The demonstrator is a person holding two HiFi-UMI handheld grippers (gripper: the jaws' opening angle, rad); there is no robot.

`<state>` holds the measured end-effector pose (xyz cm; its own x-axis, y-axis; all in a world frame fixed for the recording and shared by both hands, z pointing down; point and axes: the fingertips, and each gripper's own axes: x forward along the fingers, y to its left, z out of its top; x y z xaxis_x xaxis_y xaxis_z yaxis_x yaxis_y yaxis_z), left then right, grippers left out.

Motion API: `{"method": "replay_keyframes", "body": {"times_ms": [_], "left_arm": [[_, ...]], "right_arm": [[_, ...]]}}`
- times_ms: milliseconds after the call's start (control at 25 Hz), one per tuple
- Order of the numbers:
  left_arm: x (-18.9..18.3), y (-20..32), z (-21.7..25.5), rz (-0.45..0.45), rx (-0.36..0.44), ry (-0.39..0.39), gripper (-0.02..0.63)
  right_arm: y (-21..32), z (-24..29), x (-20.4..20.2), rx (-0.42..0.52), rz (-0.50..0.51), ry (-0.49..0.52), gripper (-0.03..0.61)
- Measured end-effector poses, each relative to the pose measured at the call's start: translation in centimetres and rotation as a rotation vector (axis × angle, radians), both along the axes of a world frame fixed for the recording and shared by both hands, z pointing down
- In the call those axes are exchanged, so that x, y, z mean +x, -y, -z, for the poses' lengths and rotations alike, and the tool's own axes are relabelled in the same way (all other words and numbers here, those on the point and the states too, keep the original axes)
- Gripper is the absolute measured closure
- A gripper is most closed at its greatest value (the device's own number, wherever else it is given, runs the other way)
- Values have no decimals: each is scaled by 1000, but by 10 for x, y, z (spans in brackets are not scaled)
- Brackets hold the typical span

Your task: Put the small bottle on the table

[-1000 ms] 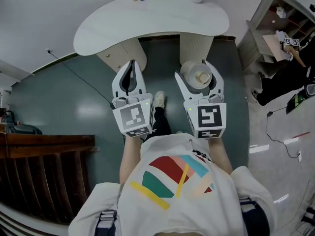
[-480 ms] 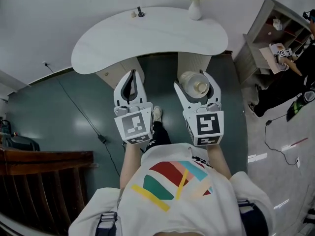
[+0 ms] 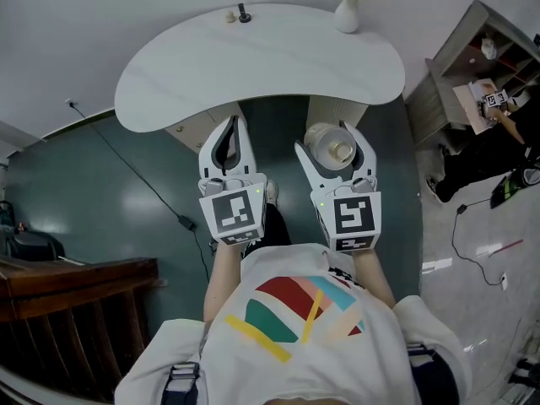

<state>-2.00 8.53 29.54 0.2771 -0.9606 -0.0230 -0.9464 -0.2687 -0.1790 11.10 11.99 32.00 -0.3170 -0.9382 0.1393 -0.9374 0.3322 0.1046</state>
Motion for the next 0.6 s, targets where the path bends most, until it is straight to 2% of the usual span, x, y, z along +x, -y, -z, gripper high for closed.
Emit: {"method": "replay_keyframes", "body": {"times_ms": [320,440,600], "left_arm": [[-22,82,14,-15,-6,2,597],[-34,117,26,-22,22,-30,597],[-54,165,33,-35,19,-12,597]], "right_arm": [[89,19,-25,-1,-4,6,230],[124,27,-38,5,-4,13,231],[172,38,-56,14,-12,13,231]]}}
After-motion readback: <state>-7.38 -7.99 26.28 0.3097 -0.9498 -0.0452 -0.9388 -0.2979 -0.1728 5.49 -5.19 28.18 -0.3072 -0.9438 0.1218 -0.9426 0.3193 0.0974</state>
